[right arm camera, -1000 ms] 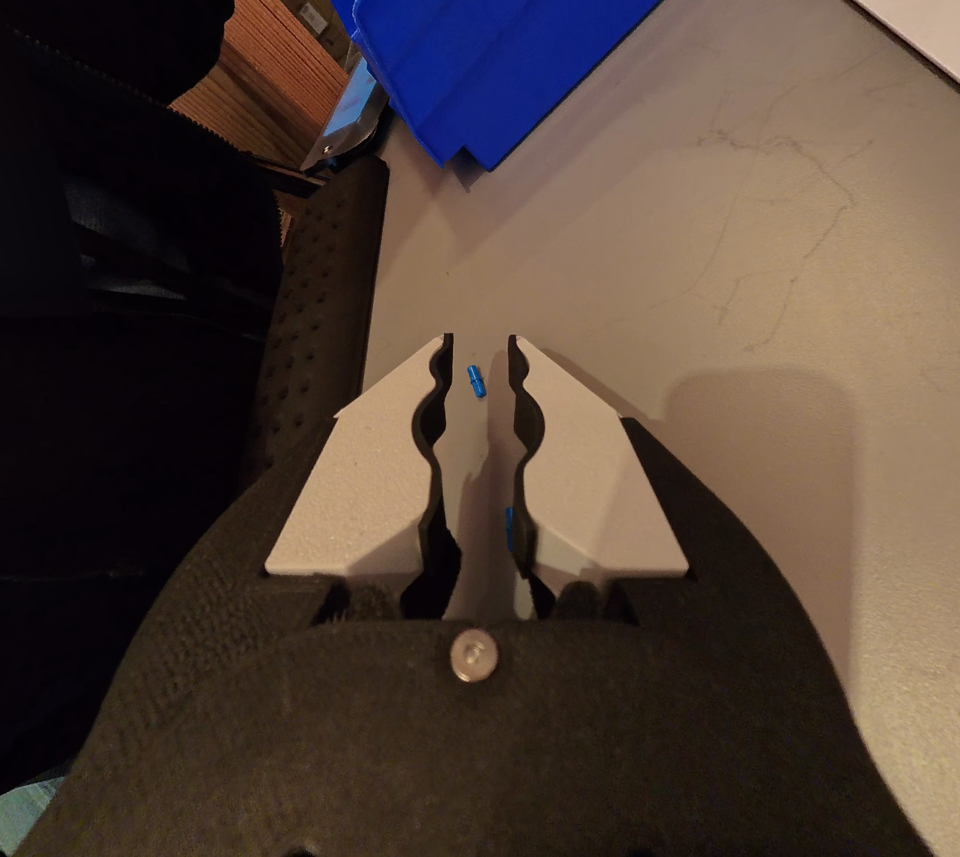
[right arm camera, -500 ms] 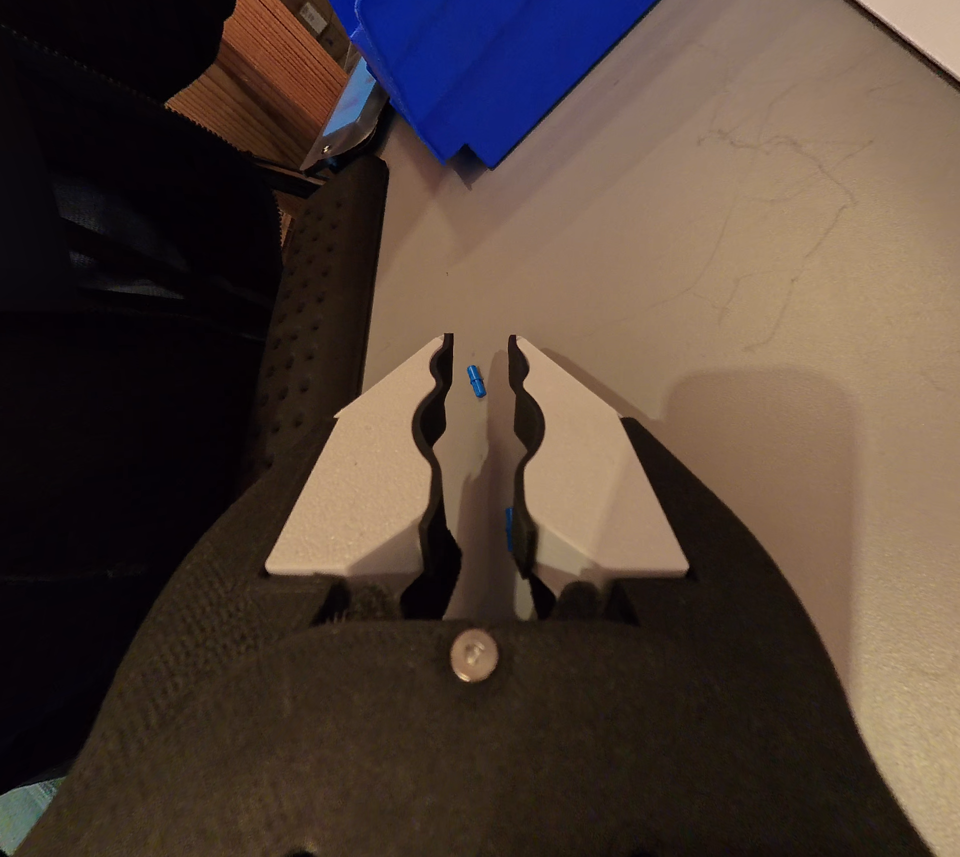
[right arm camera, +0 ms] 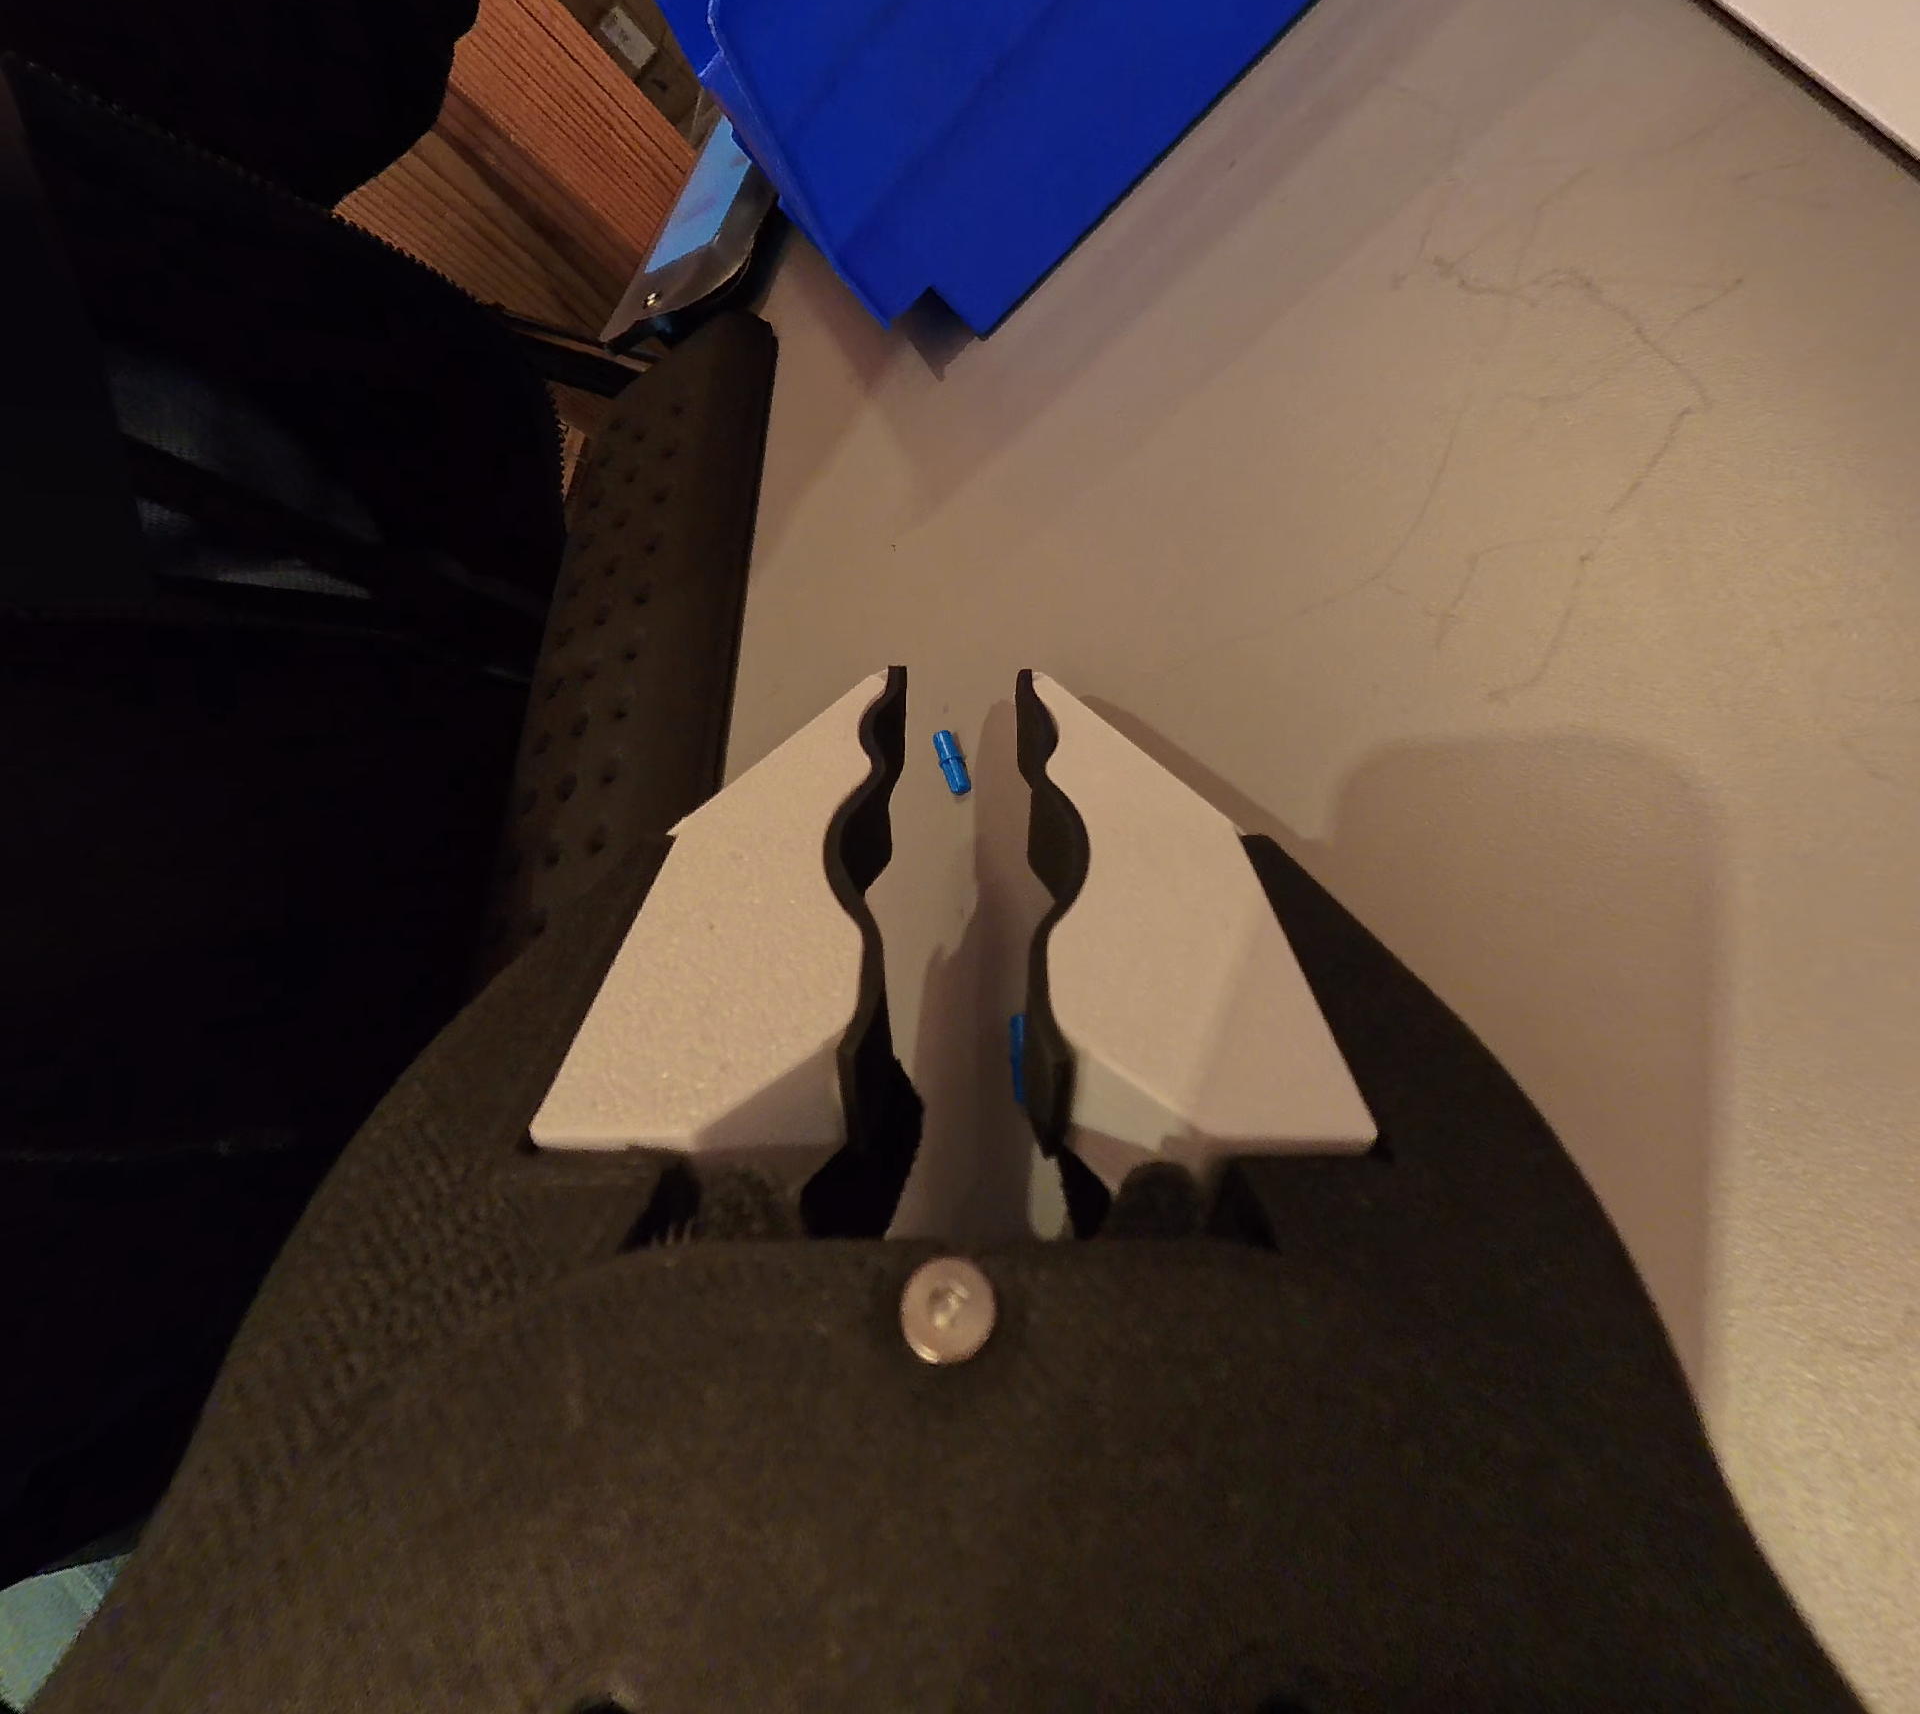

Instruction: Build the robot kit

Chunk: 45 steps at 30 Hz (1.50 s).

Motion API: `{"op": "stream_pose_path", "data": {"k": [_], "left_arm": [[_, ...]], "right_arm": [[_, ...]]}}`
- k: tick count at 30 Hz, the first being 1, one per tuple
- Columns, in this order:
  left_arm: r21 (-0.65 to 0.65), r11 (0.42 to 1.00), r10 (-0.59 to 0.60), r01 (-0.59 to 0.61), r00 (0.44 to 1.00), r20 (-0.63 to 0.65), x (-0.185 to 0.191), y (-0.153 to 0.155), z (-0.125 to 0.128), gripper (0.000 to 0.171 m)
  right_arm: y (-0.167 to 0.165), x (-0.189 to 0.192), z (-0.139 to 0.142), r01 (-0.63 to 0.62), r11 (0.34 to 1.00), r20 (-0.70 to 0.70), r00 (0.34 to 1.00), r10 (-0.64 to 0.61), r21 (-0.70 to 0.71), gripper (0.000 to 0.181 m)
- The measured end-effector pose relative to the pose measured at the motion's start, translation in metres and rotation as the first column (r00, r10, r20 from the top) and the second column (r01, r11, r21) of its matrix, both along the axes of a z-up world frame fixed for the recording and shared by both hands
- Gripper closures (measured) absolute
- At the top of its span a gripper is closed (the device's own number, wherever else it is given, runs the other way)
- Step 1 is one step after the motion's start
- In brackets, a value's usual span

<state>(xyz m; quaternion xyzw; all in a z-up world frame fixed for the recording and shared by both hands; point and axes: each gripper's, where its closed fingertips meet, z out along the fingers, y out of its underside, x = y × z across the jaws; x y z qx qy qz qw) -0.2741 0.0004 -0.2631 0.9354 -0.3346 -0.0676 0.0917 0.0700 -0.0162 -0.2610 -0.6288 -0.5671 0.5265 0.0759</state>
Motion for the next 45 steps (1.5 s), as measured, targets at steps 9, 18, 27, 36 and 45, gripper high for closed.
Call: {"op": "stream_pose_path", "data": {"k": [9, 18, 27, 36, 45], "left_arm": [[0.043, 0.997, -0.079, 0.07, 0.965, 0.25, 0.055, 0.004, 0.023, 0.146], [0.103, 0.993, -0.076, 0.05, 0.959, 0.273, 0.043, 0.002, 0.044, 0.133], [0.163, 0.985, 0.053, -0.064, 0.996, 0.074, -0.025, 0.009, 0.031, 0.131], [0.057, 0.998, -0.001, 0.008, 0.992, -0.126, -0.037, 0.013, -0.006, 0.118], [-0.02, 1.0, -0.008, 0.004, 0.981, -0.196, -0.049, 0.01, -0.025, 0.134]], "right_arm": [[0.0, 0.0, 0.001, 0.0, 1.0, -0.003, 1.0, 0.0, 0.0, 0.162], [0.0, 0.0, 0.002, 0.0, 1.0, -0.006, 1.0, 0.0, 0.001, 0.162], [0.0, 0.0, 0.001, 0.0, 1.0, -0.004, 1.0, 0.0, 0.002, 0.162], [0.001, 0.0, 0.001, 0.0, 1.0, -0.004, 1.0, 0.0, -0.003, 0.162], [0.0, 0.0, 0.004, 0.0, 1.0, -0.014, 1.0, 0.0, 0.002, 0.162]]}}
